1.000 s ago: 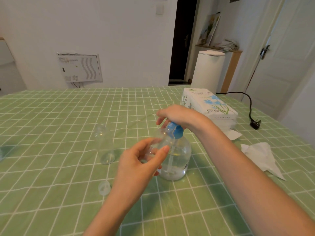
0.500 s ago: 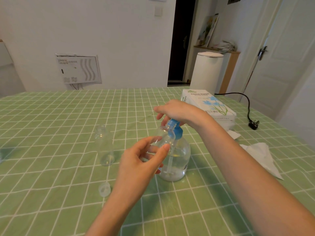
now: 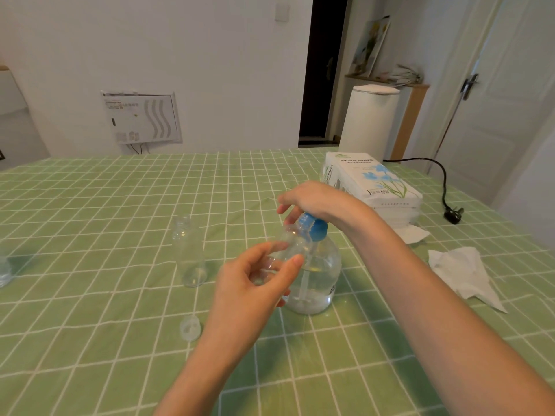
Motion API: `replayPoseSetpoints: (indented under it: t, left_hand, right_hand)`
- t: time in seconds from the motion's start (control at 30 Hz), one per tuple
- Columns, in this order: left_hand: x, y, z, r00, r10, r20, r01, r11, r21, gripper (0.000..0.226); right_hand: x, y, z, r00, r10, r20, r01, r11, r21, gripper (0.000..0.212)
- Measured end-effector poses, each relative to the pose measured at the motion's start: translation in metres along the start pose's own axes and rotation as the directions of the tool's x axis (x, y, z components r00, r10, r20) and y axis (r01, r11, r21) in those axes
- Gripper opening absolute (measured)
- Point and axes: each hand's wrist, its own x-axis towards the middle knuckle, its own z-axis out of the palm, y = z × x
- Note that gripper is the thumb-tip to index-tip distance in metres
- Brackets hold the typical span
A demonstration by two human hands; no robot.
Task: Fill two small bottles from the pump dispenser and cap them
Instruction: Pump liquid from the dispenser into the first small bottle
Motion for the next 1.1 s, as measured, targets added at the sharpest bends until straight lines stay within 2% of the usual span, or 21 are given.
replayPoseSetpoints:
  t: [0.3, 0.43, 0.73, 0.8, 0.87, 1.1]
  left_hand:
    - [0.003, 0.003, 0.001, 1.0, 0.022, -0.003, -0.022, 1.0, -0.003, 0.044]
    - [0.002, 0.003, 0.001, 1.0, 0.026, -0.006, -0.026, 1.0, -0.004, 0.048]
    - [0.0, 0.0, 0.0, 1.0, 0.021, 0.008, -0.021, 1.0, 0.002, 0.041]
    - [0.0, -0.001, -0.001, 1.0, 0.021, 0.007, -0.021, 1.0, 0.003, 0.041]
    - [0.0, -0.002, -0.001, 1.0, 0.02, 0.006, -0.02, 1.0, 0.005, 0.042]
    - [0.003, 0.0, 0.001, 1.0, 0.03, -0.005, -0.03, 1.0, -0.003, 0.045]
  right_hand:
    - [-0.007, -0.01, -0.013, 0.997, -0.023, -0.08, 0.019, 0.999, -0.05, 0.037]
    - [-0.007, -0.011, -0.009, 0.999, -0.021, -0.046, 0.021, 1.0, -0.016, 0.029]
    - [-0.004, -0.005, -0.003, 0.999, -0.039, 0.012, 0.038, 0.999, 0.031, 0.033]
    - [-0.004, -0.004, -0.001, 0.999, -0.043, 0.028, 0.043, 0.999, -0.003, 0.031]
    - [-0.005, -0.004, 0.0, 0.998, -0.063, 0.013, 0.063, 0.997, -0.032, 0.031]
    - [-0.007, -0.005, -0.008, 0.995, -0.073, -0.065, 0.076, 0.996, 0.045, 0.032]
